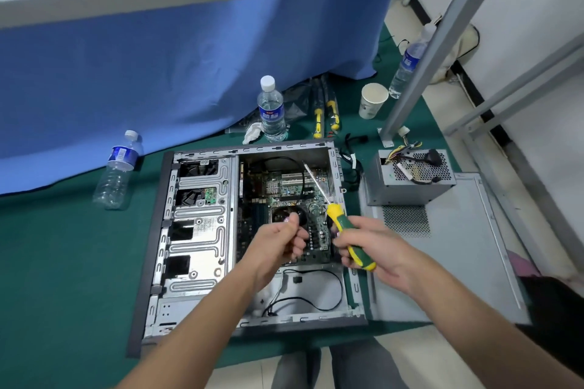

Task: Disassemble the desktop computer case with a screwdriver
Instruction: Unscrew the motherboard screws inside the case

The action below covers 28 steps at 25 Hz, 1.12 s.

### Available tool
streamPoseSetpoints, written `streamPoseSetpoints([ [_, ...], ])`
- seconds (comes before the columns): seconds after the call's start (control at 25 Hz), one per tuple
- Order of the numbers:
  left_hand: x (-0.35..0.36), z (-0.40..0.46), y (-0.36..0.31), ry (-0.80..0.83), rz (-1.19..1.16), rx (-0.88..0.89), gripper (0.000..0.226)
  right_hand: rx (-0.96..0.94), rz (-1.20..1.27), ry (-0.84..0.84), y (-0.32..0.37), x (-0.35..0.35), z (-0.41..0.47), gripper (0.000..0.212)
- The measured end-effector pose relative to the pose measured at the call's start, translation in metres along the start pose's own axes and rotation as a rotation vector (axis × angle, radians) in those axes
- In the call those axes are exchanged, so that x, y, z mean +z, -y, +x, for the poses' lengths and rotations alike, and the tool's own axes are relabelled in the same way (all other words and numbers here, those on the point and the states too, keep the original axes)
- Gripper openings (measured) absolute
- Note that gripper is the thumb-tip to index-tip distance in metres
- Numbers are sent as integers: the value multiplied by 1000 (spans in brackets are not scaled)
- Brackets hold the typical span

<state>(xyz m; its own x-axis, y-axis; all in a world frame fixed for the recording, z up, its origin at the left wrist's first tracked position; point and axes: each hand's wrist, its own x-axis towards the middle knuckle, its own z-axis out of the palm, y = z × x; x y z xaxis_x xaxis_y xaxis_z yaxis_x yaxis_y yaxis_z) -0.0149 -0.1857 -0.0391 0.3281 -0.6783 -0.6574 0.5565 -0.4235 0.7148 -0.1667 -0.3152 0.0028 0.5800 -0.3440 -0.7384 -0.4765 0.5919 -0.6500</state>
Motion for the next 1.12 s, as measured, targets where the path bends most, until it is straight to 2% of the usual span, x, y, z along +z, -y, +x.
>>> streamPoseSetpoints([
  [0.08, 10, -3, 0, -8, 12, 1, 46, -117, -156, -66, -5, 19, 3, 10],
  [0.24, 14, -9, 5, 2, 87, 78, 50, -326, -319, -174, -17, 37, 6, 10],
  [0.36, 11, -12, 9, 27, 151, 92, 52, -336, -367, -252, -26, 39, 8, 11],
  [0.52, 10, -15, 10, 25, 220, 97, 54, -384, -439, -262, -30, 40, 9, 12],
  [0.6, 0, -14, 9, -76, 413, 201, 49, -416, -451, -318, -30, 32, 11, 16],
  [0.68, -21, -9, 8, -345, 875, 396, 36, -427, -439, -442, -31, 12, 13, 20],
  [0.76, -48, -2, 10, -594, 1210, 499, 45, -400, -365, -605, -40, -14, 18, 26],
  [0.84, -71, 5, 18, -641, 1371, 403, 59, -292, -305, -699, -60, -34, 27, 35],
  [0.92, -82, 12, 28, -632, 1421, 372, 62, -147, -345, -707, -86, -45, 41, 34],
  [1.0, -85, 16, 34, -651, 1417, 401, 65, -37, -407, -701, -109, -51, 56, 25],
  [1.12, -88, 18, 36, -684, 1418, 432, 65, 28, -408, -718, -128, -52, 78, 17],
])
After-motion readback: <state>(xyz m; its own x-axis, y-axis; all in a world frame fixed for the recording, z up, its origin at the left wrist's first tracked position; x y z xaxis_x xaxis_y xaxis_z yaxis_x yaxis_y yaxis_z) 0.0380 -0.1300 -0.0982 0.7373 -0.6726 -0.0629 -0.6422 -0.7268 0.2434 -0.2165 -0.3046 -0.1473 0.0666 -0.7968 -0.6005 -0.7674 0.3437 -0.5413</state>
